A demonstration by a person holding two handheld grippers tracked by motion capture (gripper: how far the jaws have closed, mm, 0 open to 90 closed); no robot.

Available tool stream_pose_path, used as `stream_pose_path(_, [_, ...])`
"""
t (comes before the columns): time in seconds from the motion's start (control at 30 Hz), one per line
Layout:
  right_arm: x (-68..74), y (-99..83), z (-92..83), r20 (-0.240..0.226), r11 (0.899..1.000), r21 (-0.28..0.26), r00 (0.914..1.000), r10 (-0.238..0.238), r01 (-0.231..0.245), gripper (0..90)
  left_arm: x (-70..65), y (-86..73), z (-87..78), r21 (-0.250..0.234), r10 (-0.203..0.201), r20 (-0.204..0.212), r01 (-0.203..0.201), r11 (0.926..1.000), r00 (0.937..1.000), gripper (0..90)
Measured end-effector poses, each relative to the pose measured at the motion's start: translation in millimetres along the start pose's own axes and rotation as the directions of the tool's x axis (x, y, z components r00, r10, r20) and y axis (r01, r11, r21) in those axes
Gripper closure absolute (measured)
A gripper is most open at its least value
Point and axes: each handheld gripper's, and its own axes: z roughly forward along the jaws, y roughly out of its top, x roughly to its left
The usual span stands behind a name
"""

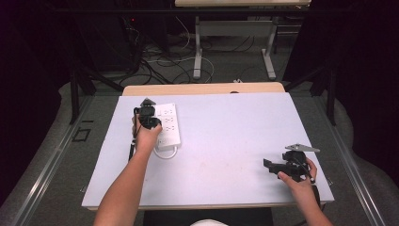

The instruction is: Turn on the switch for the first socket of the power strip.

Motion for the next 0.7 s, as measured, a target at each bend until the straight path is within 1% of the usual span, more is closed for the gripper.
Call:
stream_pose_path(0.23, [-0.9, -0.1, -0.2, 0.002, 1.000, 0.001, 1.0000, -0.005, 0.005, 10.8, 0.2, -2.3, 3.4, 0.012, -0.010, 0.003, 0.010, 0.9999, 0.9999, 90.0])
stream_pose_path(0.27, [-0.4, 0.1, -0.1, 0.001, 1.000, -0.003, 1.0000, 0.004, -0.004, 11.0, 0.6, -3.0, 3.9, 0.016, -0.018, 0.001, 0.018, 0.9997, 0.9998, 90.0])
stream_pose_path(0.3, [-0.4, 0.1, -0.1, 0.001, 1.000, -0.003, 1.0000, 0.004, -0.004, 11.0, 1.4, -3.9, 4.8, 0.014, -0.018, 0.001, 0.018, 0.9998, 0.9998, 90.0])
stream_pose_path(0.37, [-0.5, 0.1, 0.0, 0.002, 1.000, -0.002, 1.0000, 0.003, -0.003, 11.0, 2.3, -5.6, 6.1, 0.017, -0.030, 0.002, 0.030, 0.9994, 0.9996, 90.0])
stream_pose_path(0.5, [-0.6, 0.1, 0.1, 0.000, 1.000, 0.001, 1.0000, -0.001, 0.001, 11.1, 4.8, -7.7, 7.0, 0.012, -0.029, 0.013, 0.029, 0.9995, 0.9995, 90.0])
stream_pose_path(0.7, [-0.6, 0.1, 0.4, -0.001, 1.000, 0.000, 1.0000, 0.002, -0.002, 11.2, 4.1, -8.1, 6.4, 0.014, -0.033, 0.007, 0.033, 0.9994, 0.9994, 90.0])
